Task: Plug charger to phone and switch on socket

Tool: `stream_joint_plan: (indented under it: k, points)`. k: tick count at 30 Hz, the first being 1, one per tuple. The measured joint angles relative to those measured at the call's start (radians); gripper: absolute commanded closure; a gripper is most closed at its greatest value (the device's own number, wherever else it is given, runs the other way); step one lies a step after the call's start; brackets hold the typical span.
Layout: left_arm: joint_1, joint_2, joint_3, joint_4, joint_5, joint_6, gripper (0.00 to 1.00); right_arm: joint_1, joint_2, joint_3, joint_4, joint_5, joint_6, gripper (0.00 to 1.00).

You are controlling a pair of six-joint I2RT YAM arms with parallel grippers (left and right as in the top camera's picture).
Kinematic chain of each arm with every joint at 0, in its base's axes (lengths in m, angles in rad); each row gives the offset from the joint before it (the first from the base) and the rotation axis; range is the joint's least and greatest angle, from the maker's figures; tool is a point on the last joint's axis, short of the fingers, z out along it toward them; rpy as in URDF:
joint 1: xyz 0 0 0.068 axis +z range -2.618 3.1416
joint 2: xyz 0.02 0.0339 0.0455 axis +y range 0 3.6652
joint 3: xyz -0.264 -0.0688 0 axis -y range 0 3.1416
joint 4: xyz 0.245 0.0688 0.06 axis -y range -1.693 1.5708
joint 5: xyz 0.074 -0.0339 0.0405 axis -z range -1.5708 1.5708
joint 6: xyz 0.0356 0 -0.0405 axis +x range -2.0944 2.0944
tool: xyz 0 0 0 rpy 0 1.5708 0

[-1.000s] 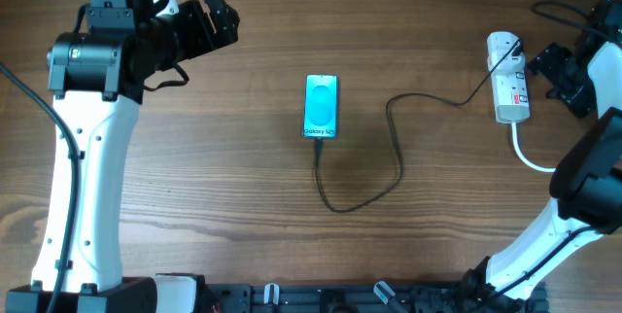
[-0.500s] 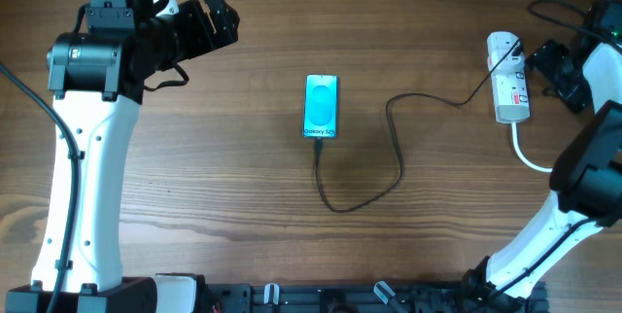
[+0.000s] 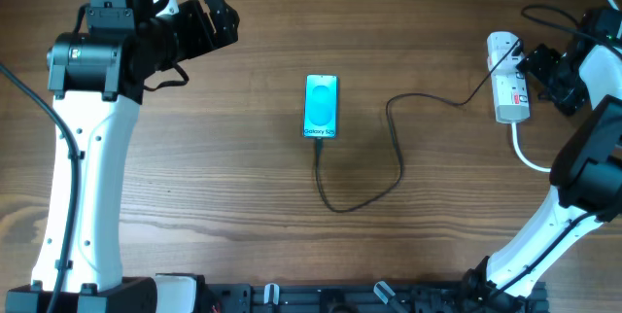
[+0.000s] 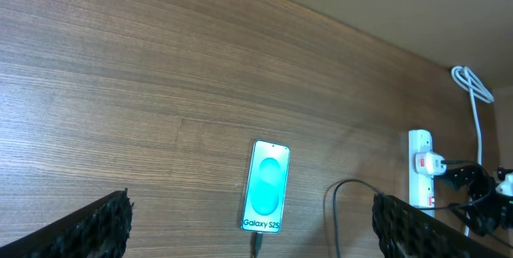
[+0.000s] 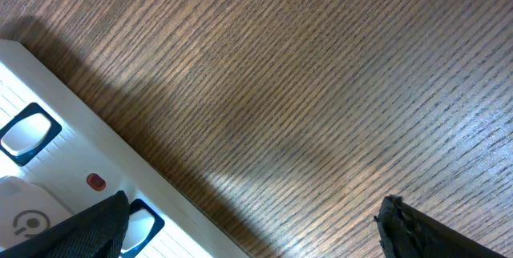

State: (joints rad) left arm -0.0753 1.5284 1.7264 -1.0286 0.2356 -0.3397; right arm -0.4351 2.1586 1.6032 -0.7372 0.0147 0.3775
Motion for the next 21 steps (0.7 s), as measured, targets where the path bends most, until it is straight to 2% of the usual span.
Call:
stream_joint_plan:
  k: [21]
  points:
    - [0.0,0.0,0.0,0.0,0.0,0.0,0.0,-0.013,0.0,0.002,-0.047,-0.07,0.002,0.0]
